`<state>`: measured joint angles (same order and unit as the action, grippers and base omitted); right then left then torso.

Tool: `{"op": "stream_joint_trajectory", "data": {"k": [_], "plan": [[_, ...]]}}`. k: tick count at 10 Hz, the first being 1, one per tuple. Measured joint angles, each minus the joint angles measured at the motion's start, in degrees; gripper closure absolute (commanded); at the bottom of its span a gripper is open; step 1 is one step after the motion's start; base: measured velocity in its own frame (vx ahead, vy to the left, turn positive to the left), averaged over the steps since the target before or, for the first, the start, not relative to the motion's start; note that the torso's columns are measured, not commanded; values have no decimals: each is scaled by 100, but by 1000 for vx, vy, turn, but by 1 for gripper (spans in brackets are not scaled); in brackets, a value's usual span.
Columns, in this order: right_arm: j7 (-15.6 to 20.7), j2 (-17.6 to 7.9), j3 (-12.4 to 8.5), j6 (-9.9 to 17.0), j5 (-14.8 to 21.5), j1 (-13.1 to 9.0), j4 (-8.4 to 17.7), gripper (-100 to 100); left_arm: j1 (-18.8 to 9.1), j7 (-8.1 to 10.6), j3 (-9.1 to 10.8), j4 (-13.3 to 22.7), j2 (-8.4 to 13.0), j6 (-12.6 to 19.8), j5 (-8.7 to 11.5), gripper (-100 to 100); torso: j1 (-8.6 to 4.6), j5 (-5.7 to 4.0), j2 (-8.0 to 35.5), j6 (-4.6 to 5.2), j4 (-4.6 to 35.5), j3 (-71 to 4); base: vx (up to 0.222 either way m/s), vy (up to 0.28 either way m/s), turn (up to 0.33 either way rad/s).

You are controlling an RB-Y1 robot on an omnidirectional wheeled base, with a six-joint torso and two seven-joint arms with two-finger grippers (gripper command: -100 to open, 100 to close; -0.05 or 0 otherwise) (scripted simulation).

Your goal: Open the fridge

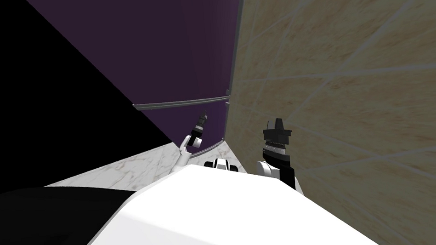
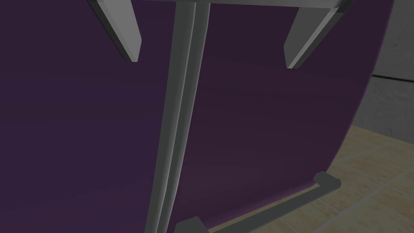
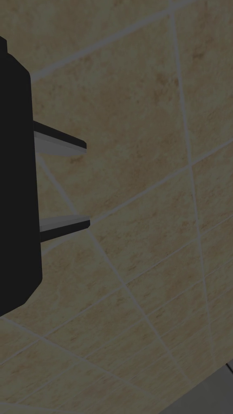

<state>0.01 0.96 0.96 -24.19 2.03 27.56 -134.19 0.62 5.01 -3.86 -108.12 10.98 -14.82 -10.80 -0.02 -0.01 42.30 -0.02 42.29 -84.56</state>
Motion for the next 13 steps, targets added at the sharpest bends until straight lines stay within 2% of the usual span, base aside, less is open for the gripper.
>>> {"op": "stream_joint_trajectory", "data": {"k": [13], "plan": [[0, 0, 0, 0, 0, 0, 0, 0, -1958, 102, 45, 1584, -104, 1555, -653, -100, 2, 1, -3, 3, -1, -2, 18, 21, -85]]}}
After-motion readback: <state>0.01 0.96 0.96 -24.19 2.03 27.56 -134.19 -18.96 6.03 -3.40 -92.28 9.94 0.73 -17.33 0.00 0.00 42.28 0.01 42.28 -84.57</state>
